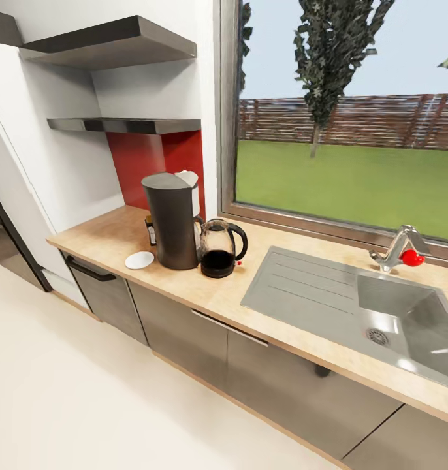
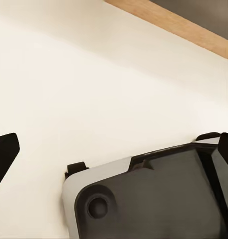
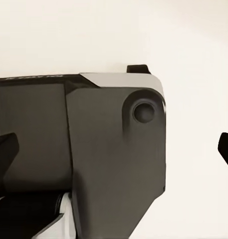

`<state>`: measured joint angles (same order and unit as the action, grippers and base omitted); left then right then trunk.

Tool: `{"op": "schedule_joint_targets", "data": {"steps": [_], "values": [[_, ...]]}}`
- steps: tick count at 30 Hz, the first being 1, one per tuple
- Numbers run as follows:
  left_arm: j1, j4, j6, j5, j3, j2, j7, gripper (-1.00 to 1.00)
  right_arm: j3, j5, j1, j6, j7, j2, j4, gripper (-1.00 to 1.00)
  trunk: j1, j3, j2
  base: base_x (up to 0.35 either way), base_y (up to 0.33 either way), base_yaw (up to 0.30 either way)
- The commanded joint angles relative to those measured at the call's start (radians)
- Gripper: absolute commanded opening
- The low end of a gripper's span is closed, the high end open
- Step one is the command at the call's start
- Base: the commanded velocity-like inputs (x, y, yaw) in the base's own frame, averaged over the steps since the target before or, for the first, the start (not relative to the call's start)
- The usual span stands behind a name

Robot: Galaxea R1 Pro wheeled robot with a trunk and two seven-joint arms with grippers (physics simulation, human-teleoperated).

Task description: Set up a coffee station on the kitchen countertop: keep the coffee maker on the countertop, move the bottle of coffee from the kitchen shelf to the counter next to the coffee maker, place a paper coffee filter on top of the coffee maker, put the saucer next to the coffee maker with the coffee cup on the saucer, and place the electric kettle next to the coffee maker.

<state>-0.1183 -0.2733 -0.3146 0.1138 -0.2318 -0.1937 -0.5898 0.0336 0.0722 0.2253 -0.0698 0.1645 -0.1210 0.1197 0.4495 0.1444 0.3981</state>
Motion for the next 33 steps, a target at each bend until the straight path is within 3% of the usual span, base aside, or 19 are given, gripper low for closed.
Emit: {"op": "schedule_joint_targets", "data": {"steps": [1,21,24,29,33], "values": [[-0.001,0.0,-0.006,0.011,-0.008,0.0,-0.004,1.0,0.004,0.008,0.001,-0.006,0.004,0.0,0.002,1.0,0.001,0.002,0.002,0.0,0.0,-0.257],[0.0,0.001,-0.005,0.012,-0.001,-0.005,-0.003,1.0,0.006,0.009,0.001,-0.013,0.0,0.014,0.001,1.0,0.001,0.002,0.002,0.0,0.0,-0.272],[0.0,0.002,-0.005,0.012,-0.001,-0.008,0.008,1.0,0.008,0.007,0.001,-0.01,-0.027,0.02,0.0,1.0,0.001,0.002,0.002,0.0,0.0,-0.287],[0.0,0.003,-0.004,0.012,0.001,-0.003,0.064,1.0,0.01,0.005,0.0,-0.006,-0.107,0.05,-0.001,1.0,0.001,0.001,0.002,0.0,0.0,-0.297],[0.0,0.002,-0.004,0.012,0.006,-0.002,0.094,1.0,0.01,0.005,0.0,-0.006,-0.126,0.058,-0.001,1.0,0.001,-0.001,0.002,0.0,0.0,-0.299]]}}
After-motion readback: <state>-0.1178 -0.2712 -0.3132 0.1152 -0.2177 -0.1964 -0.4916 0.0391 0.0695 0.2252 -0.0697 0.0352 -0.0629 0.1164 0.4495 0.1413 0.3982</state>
